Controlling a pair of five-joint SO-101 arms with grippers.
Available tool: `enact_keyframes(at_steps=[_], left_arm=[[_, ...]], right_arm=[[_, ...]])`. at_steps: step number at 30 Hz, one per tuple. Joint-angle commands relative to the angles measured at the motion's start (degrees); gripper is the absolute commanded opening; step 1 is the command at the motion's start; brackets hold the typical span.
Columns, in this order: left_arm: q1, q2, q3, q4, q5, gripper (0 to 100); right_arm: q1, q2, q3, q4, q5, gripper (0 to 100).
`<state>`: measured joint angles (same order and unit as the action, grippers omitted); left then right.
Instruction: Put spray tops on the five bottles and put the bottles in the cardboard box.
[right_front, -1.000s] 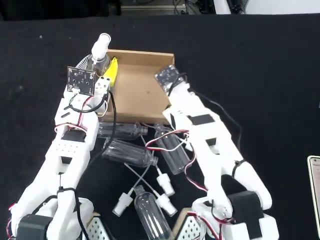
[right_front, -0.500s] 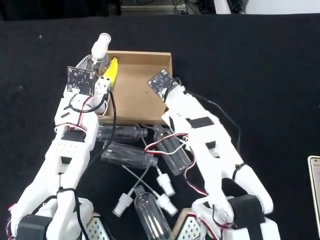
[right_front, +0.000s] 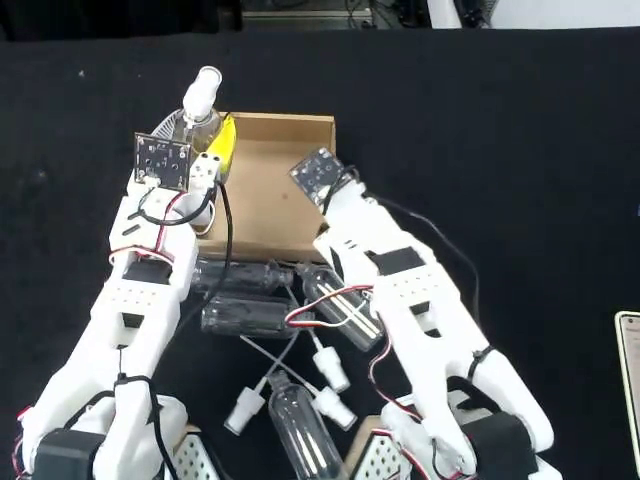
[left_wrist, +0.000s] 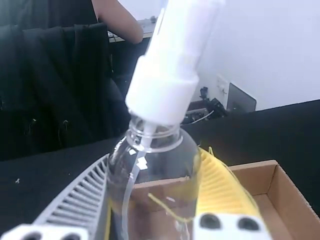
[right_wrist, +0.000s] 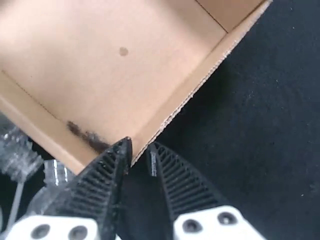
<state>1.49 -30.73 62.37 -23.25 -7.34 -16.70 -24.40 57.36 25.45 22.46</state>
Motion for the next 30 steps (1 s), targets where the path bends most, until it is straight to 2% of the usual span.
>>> enact_keyframes(at_steps=[1, 4, 9, 13, 19, 21, 23, 24, 26, 30], left_arm=[[0.04, -2.81, -1.89, 0.18, -0.35, 3], [0.04, -2.81, -1.89, 0.18, -0.35, 3], [0.04, -2.81, -1.89, 0.18, -0.35, 3], [0.04, -2.81, -1.45, 0.18, -0.35, 3], [0.04, -2.81, -1.36, 0.18, -0.35, 3], [0.04, -2.81, -1.36, 0.18, -0.35, 3], [0.04, -2.81, -1.36, 0.18, -0.35, 3], [0.04, -2.81, -1.36, 0.18, -0.35, 3], [0.04, -2.81, -1.36, 0.18, -0.35, 3], [0.04, -2.81, -1.36, 0.18, -0.35, 3]], right_arm=[[2.81, -0.92, -2.42, -1.14, -9.58, 12.6], [2.73, 2.24, -5.67, 1.67, -18.11, 22.2], [2.99, 8.92, -11.82, 4.66, -28.40, 20.9], [2.37, 14.55, -16.22, 7.21, -31.03, 20.9], [1.49, 18.77, -18.15, 8.79, -30.59, 18.7], [1.67, 19.12, -17.80, 8.88, -27.52, 9.9], [2.46, 19.21, -17.63, 8.88, -19.87, 0.4], [2.73, 19.21, -17.36, 8.88, -15.47, 2.9], [3.34, 19.21, -17.36, 8.88, -7.30, 0.6], [5.89, 18.68, -18.68, 11.69, 4.48, 1.0]])
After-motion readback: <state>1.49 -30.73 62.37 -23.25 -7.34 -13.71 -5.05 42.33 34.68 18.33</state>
